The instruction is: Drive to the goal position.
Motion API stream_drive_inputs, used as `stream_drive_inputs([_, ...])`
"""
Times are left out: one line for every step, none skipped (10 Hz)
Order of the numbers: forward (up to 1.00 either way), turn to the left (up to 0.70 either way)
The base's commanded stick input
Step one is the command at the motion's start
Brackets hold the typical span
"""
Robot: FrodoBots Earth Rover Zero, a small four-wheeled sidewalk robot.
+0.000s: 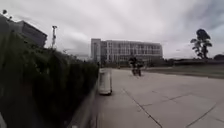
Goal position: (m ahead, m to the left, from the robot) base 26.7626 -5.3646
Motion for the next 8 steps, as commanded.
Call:
stream_drive_inputs([0.00,0.00])
stream_drive_inputs([0.00,0.00])
stream_drive_inputs([0.00,0.00])
stream_drive_inputs([0.02,0.00])
stream_drive_inputs([0.04,0.00])
stream_drive_inputs([0.04,0.00])
stream_drive_inputs([0.04,0.00])
stream_drive_inputs([0.04,0.00])
